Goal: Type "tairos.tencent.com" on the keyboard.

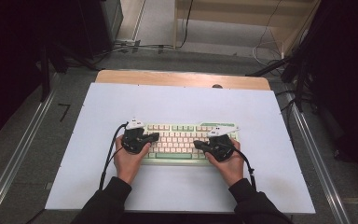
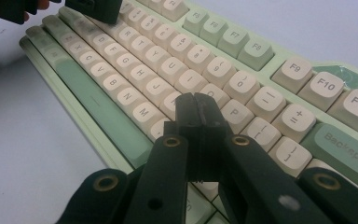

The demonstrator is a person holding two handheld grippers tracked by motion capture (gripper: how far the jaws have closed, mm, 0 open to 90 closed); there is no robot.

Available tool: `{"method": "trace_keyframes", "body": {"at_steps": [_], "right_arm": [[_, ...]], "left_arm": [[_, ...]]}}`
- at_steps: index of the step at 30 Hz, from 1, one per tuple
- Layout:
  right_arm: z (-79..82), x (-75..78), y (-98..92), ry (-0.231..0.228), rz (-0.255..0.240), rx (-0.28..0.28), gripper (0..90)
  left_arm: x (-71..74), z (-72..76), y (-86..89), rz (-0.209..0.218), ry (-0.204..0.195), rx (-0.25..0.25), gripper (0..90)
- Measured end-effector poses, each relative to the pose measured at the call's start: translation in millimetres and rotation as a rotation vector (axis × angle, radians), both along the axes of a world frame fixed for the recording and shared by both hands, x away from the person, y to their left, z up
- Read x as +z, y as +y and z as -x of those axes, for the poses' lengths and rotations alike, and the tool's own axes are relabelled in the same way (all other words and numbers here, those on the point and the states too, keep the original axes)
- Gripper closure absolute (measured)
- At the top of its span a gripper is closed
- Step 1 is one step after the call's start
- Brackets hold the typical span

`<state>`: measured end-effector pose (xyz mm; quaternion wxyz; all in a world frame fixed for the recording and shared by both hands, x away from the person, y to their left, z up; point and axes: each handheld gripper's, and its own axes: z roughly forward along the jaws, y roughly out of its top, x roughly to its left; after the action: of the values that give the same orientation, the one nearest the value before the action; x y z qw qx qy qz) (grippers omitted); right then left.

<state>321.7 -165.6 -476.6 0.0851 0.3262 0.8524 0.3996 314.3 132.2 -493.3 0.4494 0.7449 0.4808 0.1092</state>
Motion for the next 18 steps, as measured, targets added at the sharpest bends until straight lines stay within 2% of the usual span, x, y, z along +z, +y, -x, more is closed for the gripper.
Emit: {"method": "trace_keyframes", "body": {"at_steps": [10,18], "right_arm": [[0.1,0.0,0.2,-0.003,0.0,0.001,87.6],[0.2,-0.1,0.3,-0.003,0.002,0.0,87.6]], "left_arm": [[-1.0,-0.5,-1.7,0.002,0.002,-0.002,90.0],[-2.3,-1.1,-3.9,-0.016,0.011,-0.003,90.0]]}}
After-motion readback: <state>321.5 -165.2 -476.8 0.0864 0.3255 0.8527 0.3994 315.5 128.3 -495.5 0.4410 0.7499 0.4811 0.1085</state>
